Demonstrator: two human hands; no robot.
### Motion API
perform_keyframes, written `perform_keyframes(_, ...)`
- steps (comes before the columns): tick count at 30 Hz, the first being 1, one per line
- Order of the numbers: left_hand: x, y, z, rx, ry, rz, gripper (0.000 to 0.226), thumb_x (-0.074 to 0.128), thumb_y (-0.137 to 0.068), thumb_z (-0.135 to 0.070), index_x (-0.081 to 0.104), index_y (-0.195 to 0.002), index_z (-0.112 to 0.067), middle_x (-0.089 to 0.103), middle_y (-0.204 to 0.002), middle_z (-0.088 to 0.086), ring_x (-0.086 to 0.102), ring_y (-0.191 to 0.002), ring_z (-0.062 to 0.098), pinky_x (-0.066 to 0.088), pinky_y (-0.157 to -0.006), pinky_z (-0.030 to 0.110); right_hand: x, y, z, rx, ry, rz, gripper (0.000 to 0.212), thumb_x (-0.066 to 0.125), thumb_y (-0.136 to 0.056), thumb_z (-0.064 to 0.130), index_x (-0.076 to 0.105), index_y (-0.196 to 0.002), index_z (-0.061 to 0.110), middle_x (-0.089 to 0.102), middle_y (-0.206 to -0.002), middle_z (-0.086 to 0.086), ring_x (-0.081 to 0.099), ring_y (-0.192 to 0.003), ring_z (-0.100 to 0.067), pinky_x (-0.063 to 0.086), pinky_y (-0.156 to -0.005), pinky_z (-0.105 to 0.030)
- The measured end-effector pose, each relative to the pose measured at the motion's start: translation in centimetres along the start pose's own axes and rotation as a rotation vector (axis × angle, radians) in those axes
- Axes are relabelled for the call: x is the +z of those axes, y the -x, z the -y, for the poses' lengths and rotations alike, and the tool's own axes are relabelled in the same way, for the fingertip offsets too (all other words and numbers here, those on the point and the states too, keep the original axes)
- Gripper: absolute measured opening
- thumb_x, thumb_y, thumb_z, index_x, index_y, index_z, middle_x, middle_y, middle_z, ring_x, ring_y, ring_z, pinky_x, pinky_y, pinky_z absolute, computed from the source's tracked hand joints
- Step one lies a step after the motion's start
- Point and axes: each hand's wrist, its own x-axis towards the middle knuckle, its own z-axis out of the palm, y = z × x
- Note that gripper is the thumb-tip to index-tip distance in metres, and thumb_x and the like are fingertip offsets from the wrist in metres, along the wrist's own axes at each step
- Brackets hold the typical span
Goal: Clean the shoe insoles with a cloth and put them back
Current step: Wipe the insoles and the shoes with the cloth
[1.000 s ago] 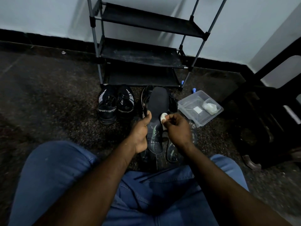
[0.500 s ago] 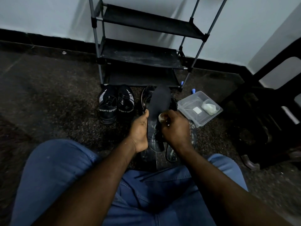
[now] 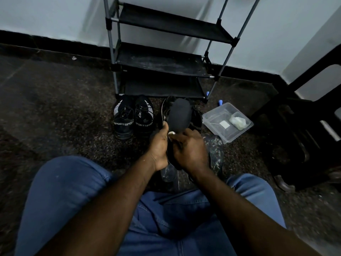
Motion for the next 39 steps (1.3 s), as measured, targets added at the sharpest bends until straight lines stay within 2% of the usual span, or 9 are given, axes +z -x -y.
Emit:
perform_keyframes(4, -0.1, -0.2, -0.3, 0.000, -0.004, 0.039, 0.082, 0.038, -0.096, -0.074, 0.057, -0.143, -0.010, 0.055, -0.147, 0.019, 0.055, -0.132, 0.033, 0.041, -0.112, 0.045, 0.0, 0.5, -1.7, 0.055, 0.147, 0.042, 0.024, 0.063, -0.086, 0.029, 0.079, -0.103, 0.032, 0.071, -0.094, 0.003, 0.059, -0.085, -0.028, 0.051, -0.069, -0.039)
perform_keyframes(8, 0.3, 0.0, 0.2, -0.046, -0.033, -0.005, 0.079, 0.045, -0.097, -0.069, 0.058, -0.142, -0.005, 0.057, -0.143, 0.022, 0.060, -0.121, 0.034, 0.043, -0.108, 0.047, -0.3, 0.5, -2.0, 0.166, 0.153, 0.040, 0.027, 0.062, -0.085, 0.029, 0.079, -0.106, 0.032, 0.073, -0.100, 0.003, 0.060, -0.091, -0.028, 0.051, -0.075, -0.042)
perform_keyframes(14, 0.3, -0.1, 0.2, -0.060, -0.019, -0.033, 0.080, 0.033, -0.098, -0.072, 0.065, -0.132, -0.007, 0.060, -0.143, 0.014, 0.058, -0.130, 0.031, 0.045, -0.109, 0.043, 0.5, 1.2, -0.9, 0.258, 0.032, 0.031, 0.023, 0.062, -0.083, 0.025, 0.081, -0.096, 0.025, 0.073, -0.089, -0.002, 0.061, -0.083, -0.030, 0.054, -0.074, -0.041)
perform_keyframes(18, 0.0, -0.1, 0.1, -0.082, -0.018, -0.049, 0.084, 0.033, -0.098, -0.072, 0.057, -0.142, -0.005, 0.058, -0.143, 0.019, 0.055, -0.133, 0.031, 0.044, -0.110, 0.042, 0.4, 0.5, -0.2, 0.266, -0.110, 0.050, 0.026, 0.061, -0.087, 0.026, 0.081, -0.103, 0.026, 0.074, -0.097, -0.002, 0.060, -0.090, -0.027, 0.048, -0.080, -0.033)
perform_keyframes(23, 0.1, 0.2, 0.1, -0.065, -0.068, -0.037, 0.064, 0.037, -0.102, -0.063, 0.073, -0.111, -0.010, 0.075, -0.103, 0.012, 0.072, -0.092, 0.023, 0.053, -0.085, 0.036, 0.5, -0.3, 0.3, 0.246, -0.216, 0.032, 0.027, 0.064, -0.087, 0.018, 0.080, -0.106, 0.029, 0.072, -0.099, 0.003, 0.056, -0.092, -0.021, 0.046, -0.078, -0.031)
perform_keyframes(27, 0.4, 0.5, -0.4, -0.062, -0.025, -0.004, 0.074, 0.035, -0.102, -0.064, 0.055, -0.143, -0.006, 0.065, -0.128, 0.016, 0.067, -0.104, 0.026, 0.051, -0.090, 0.038, 0.2, 0.2, -0.9, 0.080, -0.007, 0.060, 0.026, 0.062, -0.087, 0.027, 0.080, -0.105, 0.032, 0.070, -0.094, 0.006, 0.055, -0.088, -0.025, 0.045, -0.071, -0.036)
perform_keyframes(30, 0.3, 0.6, -0.5, -0.075, 0.026, 0.030, 0.066, 0.030, -0.104, -0.062, 0.066, -0.129, -0.011, 0.073, -0.118, 0.014, 0.072, -0.099, 0.027, 0.052, -0.087, 0.040, -0.4, 0.3, -2.2, 0.075, 0.181, 0.081, 0.022, 0.068, -0.087, 0.032, 0.079, -0.106, 0.037, 0.069, -0.097, 0.008, 0.055, -0.096, -0.028, 0.035, -0.073, -0.036)
perform_keyframes(33, 0.4, 0.5, -0.4, -0.058, 0.025, 0.035, 0.064, 0.028, -0.105, -0.060, 0.067, -0.126, -0.014, 0.072, -0.121, 0.012, 0.071, -0.105, 0.027, 0.051, -0.094, 0.042, -0.7, 0.2, -2.7, 0.169, 0.199, 0.079, 0.021, 0.069, -0.085, 0.030, 0.079, -0.103, 0.035, 0.069, -0.098, 0.008, 0.054, -0.098, -0.028, 0.041, -0.079, -0.040)
perform_keyframes(39, 0.3, 0.1, -0.2, -0.069, -0.062, -0.031, 0.068, 0.030, -0.103, -0.065, 0.068, -0.126, -0.014, 0.069, -0.129, 0.014, 0.066, -0.117, 0.028, 0.046, -0.106, 0.043, 0.7, 0.6, -1.5, 0.224, -0.061, 0.047, 0.032, 0.055, -0.085, 0.035, 0.082, -0.102, 0.031, 0.073, -0.093, 0.004, 0.057, -0.088, -0.028, 0.052, -0.076, -0.043)
